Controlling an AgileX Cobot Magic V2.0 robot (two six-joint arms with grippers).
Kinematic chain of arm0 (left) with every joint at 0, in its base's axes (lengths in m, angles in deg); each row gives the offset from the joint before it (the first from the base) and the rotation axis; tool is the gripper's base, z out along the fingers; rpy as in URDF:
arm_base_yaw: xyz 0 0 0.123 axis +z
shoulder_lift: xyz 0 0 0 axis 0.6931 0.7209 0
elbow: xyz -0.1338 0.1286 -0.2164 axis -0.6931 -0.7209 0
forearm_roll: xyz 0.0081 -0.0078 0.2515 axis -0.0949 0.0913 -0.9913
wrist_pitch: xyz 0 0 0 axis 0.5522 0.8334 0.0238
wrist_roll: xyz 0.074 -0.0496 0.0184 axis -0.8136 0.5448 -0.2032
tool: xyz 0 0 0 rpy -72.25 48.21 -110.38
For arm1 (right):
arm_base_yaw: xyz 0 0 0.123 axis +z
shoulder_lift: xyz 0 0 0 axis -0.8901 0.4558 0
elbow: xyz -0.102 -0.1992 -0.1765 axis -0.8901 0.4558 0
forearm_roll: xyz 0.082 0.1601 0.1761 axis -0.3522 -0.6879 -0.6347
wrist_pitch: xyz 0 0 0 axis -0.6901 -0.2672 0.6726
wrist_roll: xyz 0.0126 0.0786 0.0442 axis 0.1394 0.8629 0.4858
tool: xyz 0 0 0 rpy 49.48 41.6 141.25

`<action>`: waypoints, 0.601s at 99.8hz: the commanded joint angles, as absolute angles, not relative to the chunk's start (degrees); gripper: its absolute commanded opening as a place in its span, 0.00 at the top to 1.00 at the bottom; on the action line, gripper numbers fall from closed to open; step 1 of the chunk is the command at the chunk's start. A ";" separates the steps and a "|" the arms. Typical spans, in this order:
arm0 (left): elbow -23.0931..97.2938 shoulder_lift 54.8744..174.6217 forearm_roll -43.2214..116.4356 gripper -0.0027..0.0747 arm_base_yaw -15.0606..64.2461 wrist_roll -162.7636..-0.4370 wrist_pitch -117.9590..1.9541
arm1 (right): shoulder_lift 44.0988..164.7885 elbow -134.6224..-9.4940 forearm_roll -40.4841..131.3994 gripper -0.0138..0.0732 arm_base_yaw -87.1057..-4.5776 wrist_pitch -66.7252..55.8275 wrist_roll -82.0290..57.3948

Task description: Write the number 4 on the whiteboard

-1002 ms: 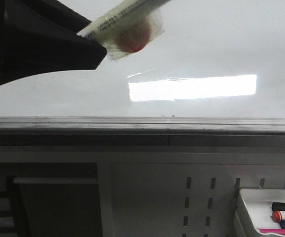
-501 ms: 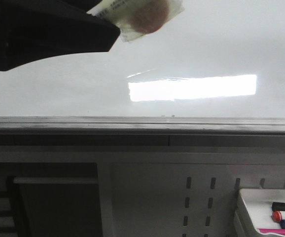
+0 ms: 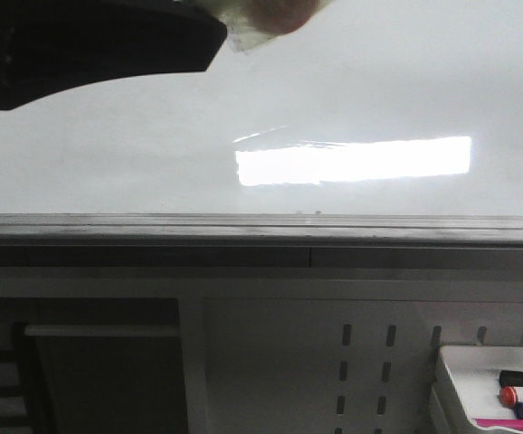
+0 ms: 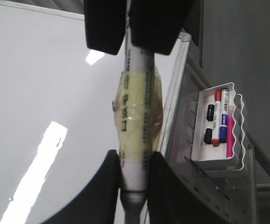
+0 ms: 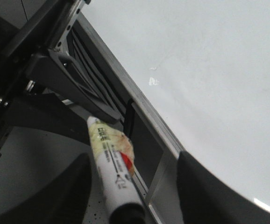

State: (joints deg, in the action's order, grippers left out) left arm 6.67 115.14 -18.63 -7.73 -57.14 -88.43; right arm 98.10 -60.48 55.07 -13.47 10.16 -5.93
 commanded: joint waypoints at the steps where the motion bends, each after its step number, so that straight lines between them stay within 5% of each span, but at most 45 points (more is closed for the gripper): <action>1: 8.53 114.20 -17.86 0.99 -8.05 -56.90 -93.09 | 97.73 -62.58 54.32 0.43 -13.59 7.17 -6.43; 45: 8.53 114.20 -17.86 0.99 -8.05 -56.90 -93.09 | 99.97 -62.58 51.78 0.44 -13.48 6.05 -6.43; 60: 8.53 114.20 -17.86 0.99 -8.05 -56.90 -93.09 | 99.84 -62.58 51.78 0.63 -13.48 5.21 -6.43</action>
State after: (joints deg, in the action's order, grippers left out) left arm 6.67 115.14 -18.75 -7.73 -57.14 -88.68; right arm 100.33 -60.48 52.25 -13.47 10.13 -5.93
